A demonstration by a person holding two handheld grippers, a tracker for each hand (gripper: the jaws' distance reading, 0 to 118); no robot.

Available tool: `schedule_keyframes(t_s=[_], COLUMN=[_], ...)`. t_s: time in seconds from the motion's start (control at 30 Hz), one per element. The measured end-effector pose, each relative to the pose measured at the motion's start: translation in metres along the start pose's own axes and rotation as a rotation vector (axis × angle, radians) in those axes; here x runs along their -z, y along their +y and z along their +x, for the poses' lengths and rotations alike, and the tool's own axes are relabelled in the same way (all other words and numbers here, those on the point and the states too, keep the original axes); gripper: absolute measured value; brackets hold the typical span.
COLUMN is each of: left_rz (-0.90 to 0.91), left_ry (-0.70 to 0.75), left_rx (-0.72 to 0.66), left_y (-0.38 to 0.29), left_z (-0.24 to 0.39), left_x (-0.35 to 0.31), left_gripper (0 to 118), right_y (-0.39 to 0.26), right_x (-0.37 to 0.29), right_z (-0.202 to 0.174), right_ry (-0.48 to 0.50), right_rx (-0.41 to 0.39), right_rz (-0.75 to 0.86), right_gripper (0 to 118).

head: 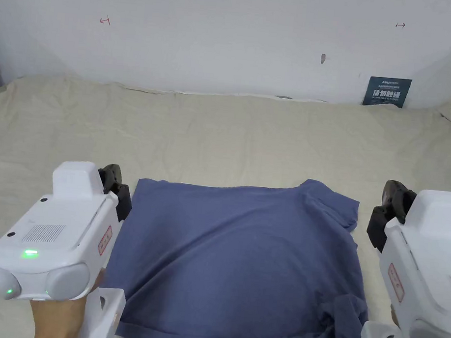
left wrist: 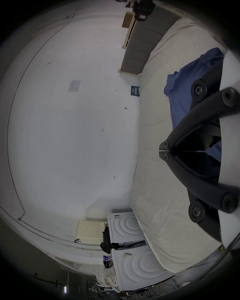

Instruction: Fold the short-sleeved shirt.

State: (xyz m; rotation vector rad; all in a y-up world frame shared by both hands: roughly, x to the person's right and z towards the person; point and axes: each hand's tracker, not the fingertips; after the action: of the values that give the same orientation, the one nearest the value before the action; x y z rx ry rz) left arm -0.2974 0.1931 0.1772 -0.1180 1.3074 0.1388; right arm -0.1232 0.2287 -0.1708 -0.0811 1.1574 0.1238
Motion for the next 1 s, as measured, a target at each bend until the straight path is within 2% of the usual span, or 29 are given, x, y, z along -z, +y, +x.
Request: schedule_keyframes(t_s=[0.3, 0.53, 0.6, 0.73, 0.77, 0.8, 0.83, 0.87, 1.0], left_rz=[-0.104, -0.393, -0.480, -0.602, -0.635, -0.665, -0.689, -0.698, -0.734], left_ry=[-0.022, -0.059, -0.060, -0.031, -0.025, -0.016, -0.002, 0.014, 0.053], left_rx=[0.060, 0.012, 0.009, -0.034, -0.059, -0.082, -0.106, -0.107, -0.069], left_y=[-0.017, -0.065, -0.082, -0.114, -0.120, -0.127, -0.134, -0.130, -0.158], left_z=[-0.007, -0.037, -0.045, -0.063, -0.069, -0.073, -0.076, -0.071, -0.077], left_x=[0.002, 0.022, 0.023, 0.022, 0.022, 0.023, 0.024, 0.018, 0.019], left_gripper=[0, 0, 3, 31, 56, 92, 110, 116, 111], right_y=[-0.006, -0.016, -0.019, -0.024, -0.025, -0.026, -0.027, -0.028, -0.033], right_x=[0.007, 0.010, 0.012, 0.017, 0.019, 0.020, 0.022, 0.024, 0.028], right_z=[0.000, -0.003, -0.004, -0.005, -0.005, -0.006, -0.006, -0.007, -0.009], right_ry=[-0.006, 0.015, 0.016, 0.026, 0.029, 0.034, 0.040, 0.043, 0.050], right_rx=[0.010, 0.022, 0.021, 0.025, 0.026, 0.029, 0.032, 0.036, 0.033], right_rz=[-0.017, -0.049, -0.060, -0.086, -0.093, -0.101, -0.110, -0.116, -0.140], right_gripper=[1, 1, 1, 1, 1, 1, 1, 1, 1])
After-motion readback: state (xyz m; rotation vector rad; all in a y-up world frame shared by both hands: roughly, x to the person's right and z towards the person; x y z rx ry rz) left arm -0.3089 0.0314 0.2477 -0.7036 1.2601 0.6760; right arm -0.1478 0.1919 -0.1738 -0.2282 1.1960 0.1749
